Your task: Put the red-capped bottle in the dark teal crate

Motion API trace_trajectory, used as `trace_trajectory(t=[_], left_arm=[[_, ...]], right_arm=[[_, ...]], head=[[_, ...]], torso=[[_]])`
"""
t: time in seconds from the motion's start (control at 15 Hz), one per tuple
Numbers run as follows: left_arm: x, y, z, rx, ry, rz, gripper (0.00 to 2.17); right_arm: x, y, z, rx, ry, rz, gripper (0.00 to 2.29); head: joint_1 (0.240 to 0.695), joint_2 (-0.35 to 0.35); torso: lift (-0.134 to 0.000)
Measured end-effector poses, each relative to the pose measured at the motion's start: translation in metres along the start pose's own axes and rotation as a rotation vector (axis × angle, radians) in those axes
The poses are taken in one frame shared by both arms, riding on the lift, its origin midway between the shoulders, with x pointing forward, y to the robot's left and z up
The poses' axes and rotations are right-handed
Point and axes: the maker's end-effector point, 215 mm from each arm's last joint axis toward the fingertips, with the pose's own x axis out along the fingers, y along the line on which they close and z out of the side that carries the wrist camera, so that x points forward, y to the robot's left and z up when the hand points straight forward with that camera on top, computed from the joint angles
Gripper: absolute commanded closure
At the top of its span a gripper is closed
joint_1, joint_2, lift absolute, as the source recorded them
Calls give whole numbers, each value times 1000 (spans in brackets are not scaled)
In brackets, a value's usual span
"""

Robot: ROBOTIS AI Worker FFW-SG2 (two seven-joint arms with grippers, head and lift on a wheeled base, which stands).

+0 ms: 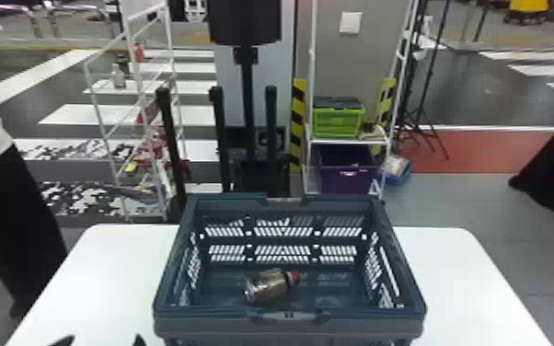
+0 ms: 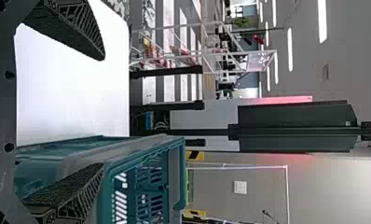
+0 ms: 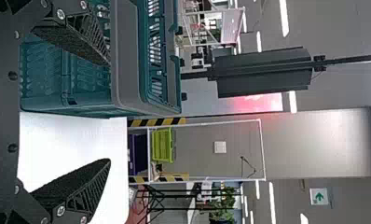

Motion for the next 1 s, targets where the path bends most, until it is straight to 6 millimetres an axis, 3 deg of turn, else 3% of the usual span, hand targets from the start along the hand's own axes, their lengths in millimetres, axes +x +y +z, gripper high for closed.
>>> trace_trajectory(t=[0.13, 0.33, 0.53, 1.0], left_arm=[[-12, -9, -22, -29, -15, 23, 70], [-30, -19, -27, -15, -78, 114, 70], [-41, -41, -41, 14, -88, 79, 73], [-51, -53, -33, 20, -147, 13, 73]], right_arm=[[1, 2, 0, 1, -1, 4, 151], [2, 2, -1, 2, 0, 6, 151], [2, 4, -1, 1, -1, 9, 151], [3, 12, 0, 3, -2, 20, 151]], head=[[499, 0], [499, 0], [499, 0], [499, 0]], torso=[[0], [0], [0], [0]])
